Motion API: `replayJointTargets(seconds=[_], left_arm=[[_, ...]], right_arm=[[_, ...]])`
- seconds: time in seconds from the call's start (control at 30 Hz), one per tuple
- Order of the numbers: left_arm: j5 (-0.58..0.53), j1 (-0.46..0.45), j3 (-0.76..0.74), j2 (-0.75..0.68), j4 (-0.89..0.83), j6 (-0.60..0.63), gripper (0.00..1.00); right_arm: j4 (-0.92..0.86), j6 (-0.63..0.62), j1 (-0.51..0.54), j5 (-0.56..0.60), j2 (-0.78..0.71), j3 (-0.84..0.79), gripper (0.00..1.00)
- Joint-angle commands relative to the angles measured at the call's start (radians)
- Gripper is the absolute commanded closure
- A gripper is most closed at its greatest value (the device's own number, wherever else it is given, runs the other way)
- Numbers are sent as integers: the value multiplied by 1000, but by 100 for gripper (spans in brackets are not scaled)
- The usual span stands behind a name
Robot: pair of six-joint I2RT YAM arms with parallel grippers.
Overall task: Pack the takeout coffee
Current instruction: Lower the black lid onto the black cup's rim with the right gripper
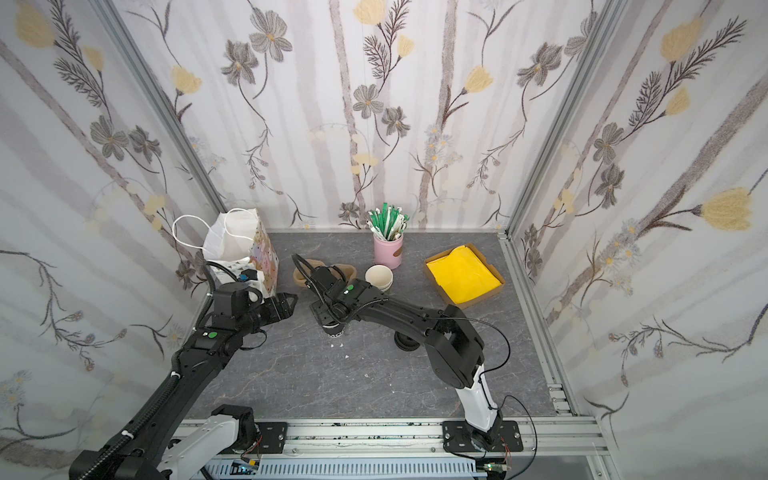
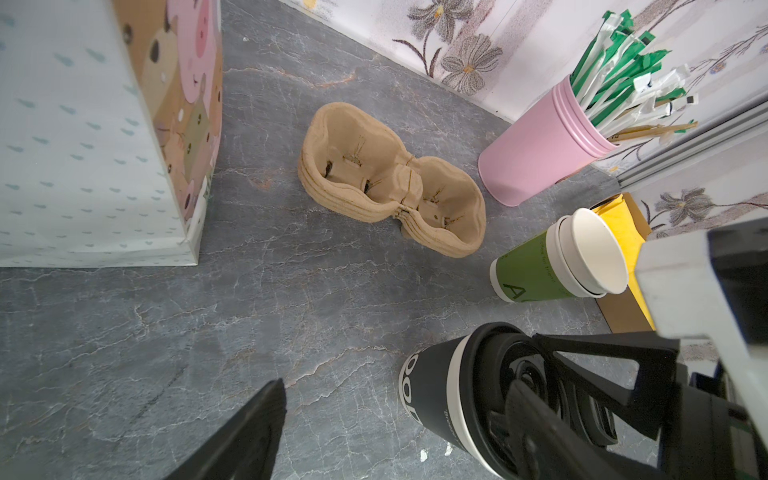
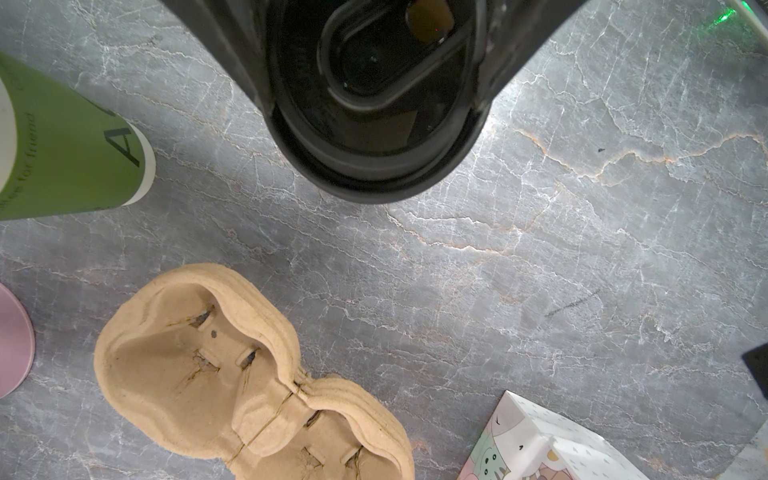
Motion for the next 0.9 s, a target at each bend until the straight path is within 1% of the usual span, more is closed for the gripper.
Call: replayJointTargets(seconds=[0.0,0.87], left_arm=[[3,1,-1,-4,30,-6,14],[10,3,-5,-1,36,-11,14]], right_arm=[[15,1,2,0,1,5,30],[16,7,2,-2,-29,0,21]])
